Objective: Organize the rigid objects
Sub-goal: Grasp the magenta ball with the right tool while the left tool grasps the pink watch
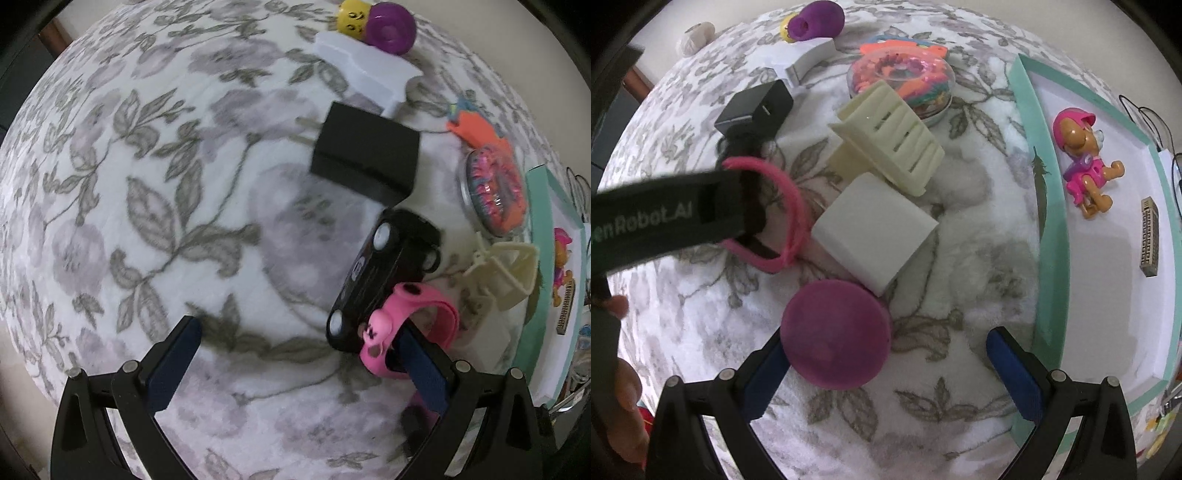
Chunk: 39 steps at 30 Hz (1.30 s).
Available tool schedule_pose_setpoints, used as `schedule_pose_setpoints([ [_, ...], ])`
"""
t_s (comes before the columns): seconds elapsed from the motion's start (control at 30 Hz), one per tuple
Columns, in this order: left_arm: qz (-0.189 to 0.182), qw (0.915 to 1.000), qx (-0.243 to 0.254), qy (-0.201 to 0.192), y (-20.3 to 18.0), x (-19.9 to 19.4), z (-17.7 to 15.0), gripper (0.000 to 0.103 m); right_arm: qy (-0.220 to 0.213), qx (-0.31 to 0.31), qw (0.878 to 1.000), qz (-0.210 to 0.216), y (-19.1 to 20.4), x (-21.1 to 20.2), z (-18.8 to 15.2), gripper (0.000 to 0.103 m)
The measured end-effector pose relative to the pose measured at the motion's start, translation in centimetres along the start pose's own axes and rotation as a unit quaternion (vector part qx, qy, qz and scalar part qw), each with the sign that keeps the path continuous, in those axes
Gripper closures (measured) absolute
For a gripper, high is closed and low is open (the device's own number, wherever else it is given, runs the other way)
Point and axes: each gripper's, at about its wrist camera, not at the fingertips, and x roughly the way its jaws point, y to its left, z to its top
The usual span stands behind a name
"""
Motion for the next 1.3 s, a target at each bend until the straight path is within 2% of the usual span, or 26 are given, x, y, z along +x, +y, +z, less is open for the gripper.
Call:
schedule_pose_setpoints([
  [0.13,0.013,0.9999,-0.003,0.006,0.5,0.4,-0.5,0.001,0.001,0.001,1.0,0.002,0.2,0.5,0.2,0.0],
  [0.37,0.003,0.9999,-0.011,0.004,1.5,0.6,-0.9,0.002,-0.003,0.003,1.0,-0.002,-1.1,0.2,-0.1,0.0],
  [0.57,0.019,0.9996,0.018,-0.005,2.0,-0.5,-1.0,0.014,-0.007,-0.009,1.0,-0.001,-0.6,-1.4,0.7,0.013],
  [0.63,0.02,0.9995,0.023,-0.011,1.8,-0.7,-1.0,0.021,-0.008,-0.01,1.0,0.004,-0.4,-1.5,0.9,0.016],
  [0.7,0.015,0.9994,0.027,-0.014,1.5,-0.8,-0.8,0.031,-0.009,-0.011,1.0,0.008,-0.3,-1.6,1.0,0.021],
  [0.8,0.012,0.9992,0.034,-0.018,1.0,-0.9,-0.9,0.038,-0.01,-0.011,1.0,0.015,-0.2,-2.0,1.2,0.027],
  [0.87,0.017,0.9986,0.046,-0.018,0.3,-0.9,-0.9,0.041,-0.011,-0.015,1.0,0.019,0.1,-2.4,1.4,0.037],
  [1.0,0.017,0.9977,0.061,-0.023,-1.0,-0.8,-1.1,0.055,-0.013,-0.028,0.999,0.013,1.2,-2.9,1.4,0.042],
  [1.1,0.009,0.9978,0.06,-0.026,-1.2,-1.1,-1.2,0.057,-0.012,-0.028,0.999,0.021,1.7,-3.0,1.5,0.048],
  [1.3,0.009,0.9975,0.064,-0.03,-1.4,-0.8,-0.8,0.057,-0.012,-0.035,0.999,0.012,3.3,-2.2,0.7,0.049],
])
